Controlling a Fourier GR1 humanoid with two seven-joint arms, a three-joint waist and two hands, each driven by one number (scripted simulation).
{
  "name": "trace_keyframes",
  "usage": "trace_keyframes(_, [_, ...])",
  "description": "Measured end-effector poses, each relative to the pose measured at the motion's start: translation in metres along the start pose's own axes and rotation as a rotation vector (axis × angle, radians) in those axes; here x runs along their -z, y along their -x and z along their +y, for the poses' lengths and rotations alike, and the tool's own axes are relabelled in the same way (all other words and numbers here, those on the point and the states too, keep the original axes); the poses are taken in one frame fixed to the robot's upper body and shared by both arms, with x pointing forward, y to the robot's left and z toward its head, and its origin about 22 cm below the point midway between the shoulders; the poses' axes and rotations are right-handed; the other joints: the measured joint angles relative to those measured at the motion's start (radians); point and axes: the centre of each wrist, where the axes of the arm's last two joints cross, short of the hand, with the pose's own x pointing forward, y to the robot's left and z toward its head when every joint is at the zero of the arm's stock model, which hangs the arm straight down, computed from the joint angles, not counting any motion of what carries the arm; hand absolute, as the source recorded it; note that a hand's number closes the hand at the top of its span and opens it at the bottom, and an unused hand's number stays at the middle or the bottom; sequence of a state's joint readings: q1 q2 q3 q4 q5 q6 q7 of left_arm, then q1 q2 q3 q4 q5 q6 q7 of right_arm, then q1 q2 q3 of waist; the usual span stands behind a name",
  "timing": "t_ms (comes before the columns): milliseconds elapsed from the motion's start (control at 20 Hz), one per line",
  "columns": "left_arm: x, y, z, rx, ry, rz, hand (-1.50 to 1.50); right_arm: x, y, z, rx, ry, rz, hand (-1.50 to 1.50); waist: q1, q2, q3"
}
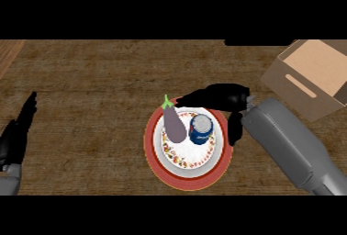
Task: Pick the can from the plate and place it in the cardboard box
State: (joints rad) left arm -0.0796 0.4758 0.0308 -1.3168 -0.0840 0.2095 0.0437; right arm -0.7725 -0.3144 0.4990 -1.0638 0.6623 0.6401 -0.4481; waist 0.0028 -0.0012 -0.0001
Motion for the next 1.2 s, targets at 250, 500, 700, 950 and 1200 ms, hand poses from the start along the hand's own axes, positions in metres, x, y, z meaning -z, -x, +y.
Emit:
trace_keyframes(250, [0.001,-0.005,0.0,0.003,0.002,-0.004,0.0,0.008,-0.016,0.004,-0.017,-0.019,0.0,-1.5,0.0,0.0,0.0])
trace_keyframes(500, [0.0,0.001,0.003,0.002,-0.001,-0.003,0.0,0.011,-0.026,0.016,-0.048,-0.072,0.063,-1.5,-0.001,0.0,0.0])
trace_keyframes(700, [0.007,-0.002,0.001,-0.001,0.003,-0.002,0.0,0.025,-0.026,0.029,-0.058,-0.087,0.09,-1.5,0.001,-0.003,-0.001])
trace_keyframes(950, [0.001,-0.007,-0.004,-0.003,0.006,-0.003,0.0,0.034,-0.03,0.034,-0.103,0.001,0.092,1.5,0.003,-0.006,-0.001])
trace_keyframes(1200, [0.001,-0.007,-0.005,-0.005,0.007,-0.005,0.0,0.044,-0.026,0.041,-0.167,0.122,0.08,1.5,0.004,-0.008,-0.002])
